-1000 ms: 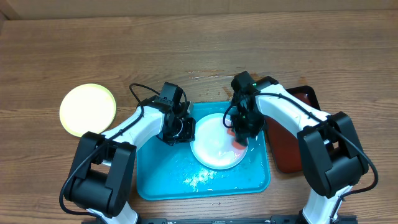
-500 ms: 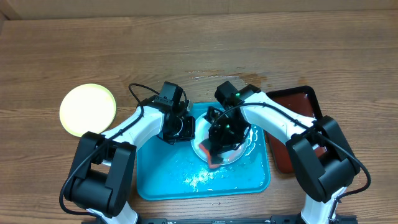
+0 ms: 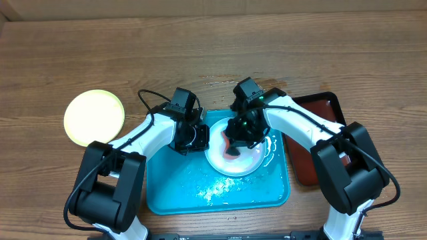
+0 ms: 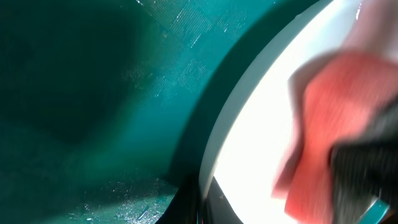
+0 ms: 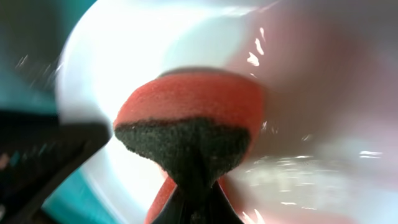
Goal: Clean dirty plates on tray and stack at the side
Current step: 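Scrub the white plate's red stain with the sponge while left gripper holds it, then carry the sponge with the right gripper back onto the dark red tray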
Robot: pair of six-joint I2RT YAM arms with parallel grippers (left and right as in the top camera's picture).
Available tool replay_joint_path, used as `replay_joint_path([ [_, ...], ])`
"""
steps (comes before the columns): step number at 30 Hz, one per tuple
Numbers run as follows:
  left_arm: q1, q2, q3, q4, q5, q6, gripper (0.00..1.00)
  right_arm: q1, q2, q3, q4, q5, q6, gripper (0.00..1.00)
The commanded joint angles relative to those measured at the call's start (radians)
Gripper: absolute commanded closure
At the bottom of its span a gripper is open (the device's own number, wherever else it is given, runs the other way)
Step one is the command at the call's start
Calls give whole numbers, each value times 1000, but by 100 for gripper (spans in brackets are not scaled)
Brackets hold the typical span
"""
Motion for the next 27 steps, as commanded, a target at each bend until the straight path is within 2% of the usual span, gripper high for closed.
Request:
replay_joint_path([
  [1,5,21,6,-11,-27,-15,96,-2,5,-6,-3,215,146,96],
  [5,5,21,6,-28,-29,-18,96,-11,5,-6,-80,406,243,96],
  [12,5,21,6,-29,-30,-18,96,-26,5,-6,-230,493,256,96],
  [15,5,21,6,-29,-30,-18,96,-26,3,-4,-237,499,226,96],
  [18,5,21,6,-29,-30,-18,96,-23,-15,5,-203,414,111,96],
  [22,5,21,6,-29,-30,-17,96,-5,-76,13,-112,130,-108,96],
  [24,5,21,6,-28,-30,-17,96,0,-116,20,-84,87,-117,96],
  [27,5,21,6,-29,-30,-17,96,-5,-172,38,-80,109,-56,96],
])
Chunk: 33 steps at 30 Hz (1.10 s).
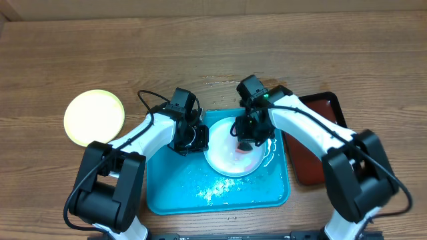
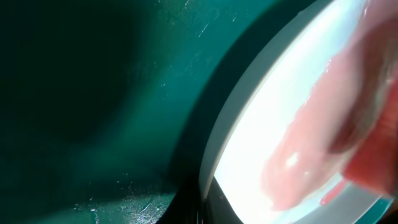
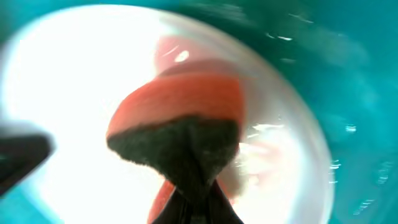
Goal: Clean dirty plates on tray and stack at the side
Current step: 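Carry the sponge with the right gripper back onto the dark red tray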
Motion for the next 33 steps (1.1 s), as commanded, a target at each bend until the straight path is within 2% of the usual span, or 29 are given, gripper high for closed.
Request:
replay_joint_path([
  [1,5,21,3,-7,-29,-16,96,-4,-123,29,2,-57,-4,96],
  [3,5,21,3,-8,-29,-16,96,-20,-161,30,-14,0,55,96],
  [8,5,21,3,-8,-26,-13,96,-95,-235,30,-151,293,277,96],
  [12,5,21,3,-8,-27,-13,96,-192,-246,29,-223,409,314,96],
  [22,5,21,4,-7,-27,-12,96,-427,-241,-38,-191,407,317,96],
  [33,5,21,3,-5,-26,-12,96,-430,-238,-263,6,293,303,96],
])
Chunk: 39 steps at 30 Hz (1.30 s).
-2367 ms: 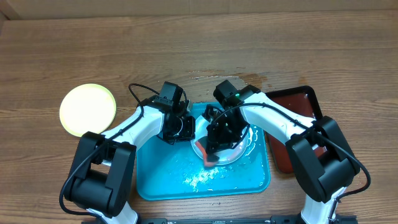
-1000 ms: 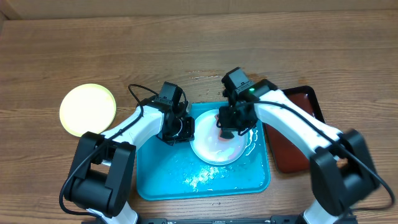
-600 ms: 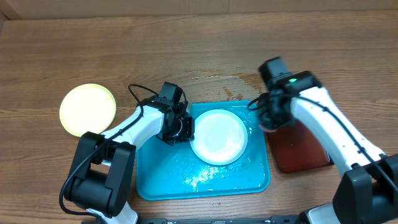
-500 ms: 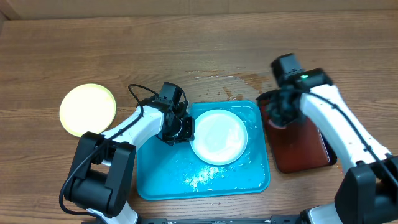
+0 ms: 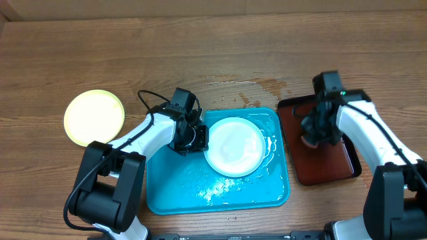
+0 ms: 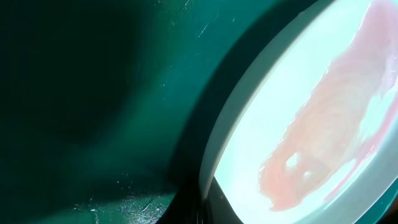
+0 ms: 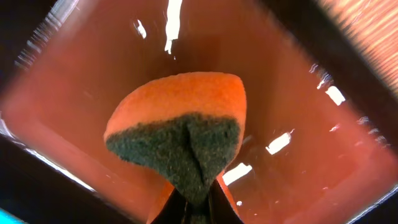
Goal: Clean dirty plates on tray and stack at the side
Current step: 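Carry the sponge with the right gripper back onto the dark red tray, then release the sponge and raise the right gripper away to the right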
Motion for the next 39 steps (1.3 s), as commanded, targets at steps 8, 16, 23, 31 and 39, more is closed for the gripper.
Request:
replay_joint_path([
  [8,5,21,3,4,-29,-5,96,6,-14,-63,39,-48,-3,12],
  [16,5,21,3,0,-29,-5,96,6,-29,47,-21,-55,-38,0],
  [23,5,21,3,-3,-29,7,96,6,-51,397,-228,-37,-82,0],
  [31,5,-9,54,-62,-61,30,96,6,-51,817,-448,-35,-145,0],
  [39,-9,-85,227,-179,-64,45,95,6,-51,1066,-526,-32,-174,0],
])
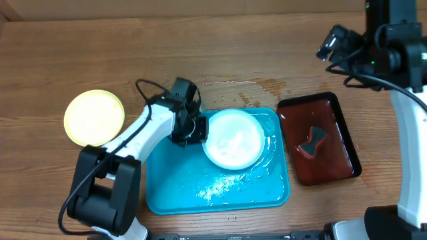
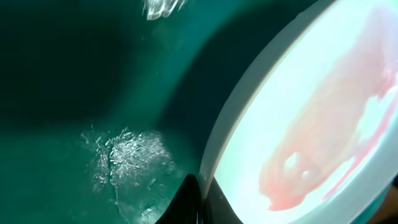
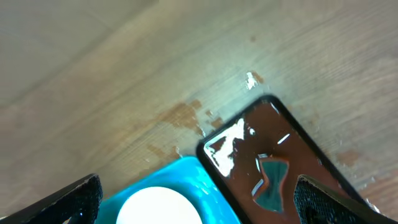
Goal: Clean dirty plates on tray and stack at the side
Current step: 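Release the sponge and raise the right gripper away to the right, then lift the white plate with the left gripper and swing it right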
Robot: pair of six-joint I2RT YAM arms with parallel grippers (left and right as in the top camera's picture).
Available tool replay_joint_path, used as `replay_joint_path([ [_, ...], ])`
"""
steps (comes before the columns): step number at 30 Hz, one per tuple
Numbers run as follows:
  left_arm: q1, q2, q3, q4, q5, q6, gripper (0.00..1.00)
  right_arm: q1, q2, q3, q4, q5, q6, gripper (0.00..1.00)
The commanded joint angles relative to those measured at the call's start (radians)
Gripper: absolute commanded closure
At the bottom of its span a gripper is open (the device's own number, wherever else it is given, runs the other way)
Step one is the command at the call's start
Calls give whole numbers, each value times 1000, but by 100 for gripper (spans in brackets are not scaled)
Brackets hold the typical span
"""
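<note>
A white plate (image 1: 232,139) rests on the teal tray (image 1: 220,190), with a pink smear (image 2: 323,143) showing on it in the left wrist view. My left gripper (image 1: 193,128) is shut on the plate's left rim (image 2: 214,168), which sits between its fingertips (image 2: 199,202). The red and dark sponge (image 1: 313,141) lies loose in the dark red tray (image 1: 319,167). My right gripper (image 1: 337,43) hangs high over the far right of the table. Its fingers (image 3: 74,196) are wide open and hold nothing, and below it are the sponge (image 3: 272,185) and the plate (image 3: 158,208).
A yellow plate (image 1: 94,117) lies on the wooden table (image 1: 200,47) at the left. Water drops and foam (image 1: 217,190) cover the teal tray's front. A wet patch (image 1: 260,85) marks the wood behind the trays.
My right gripper has let go of the sponge, which now lies in the red tray, and stands open high at the far right. The left gripper, still on the rim, has shifted slightly.
At first my right gripper pressed the sponge onto the white plate while the left gripper held the plate's rim. Later the sponge was over the red tray, still held. Now it lies there loose, and the left gripper keeps hold of the plate.
</note>
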Motion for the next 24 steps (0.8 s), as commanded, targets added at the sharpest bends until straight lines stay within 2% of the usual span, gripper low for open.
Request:
replay_joint_path([
  [1,-16,-62,103,-40,-11,38,96,3,-21,88,-9,12,-62,0],
  [4,-59,-63,175,-89,-58,40,96,3,-21,144,-14,92,-119,0],
  [10,-161,-63,288,-126,-185,50,96,-25,-21,236,-24,176,-115,0],
  [14,-225,-63,361,-139,-269,57,96,-110,-21,288,-71,173,-14,0],
  [18,-274,-62,410,-140,-337,57,96,-229,-21,322,-96,89,-24,0],
  [24,-296,-41,439,-104,-361,44,96,-429,-21,336,-97,-172,-106,0],
])
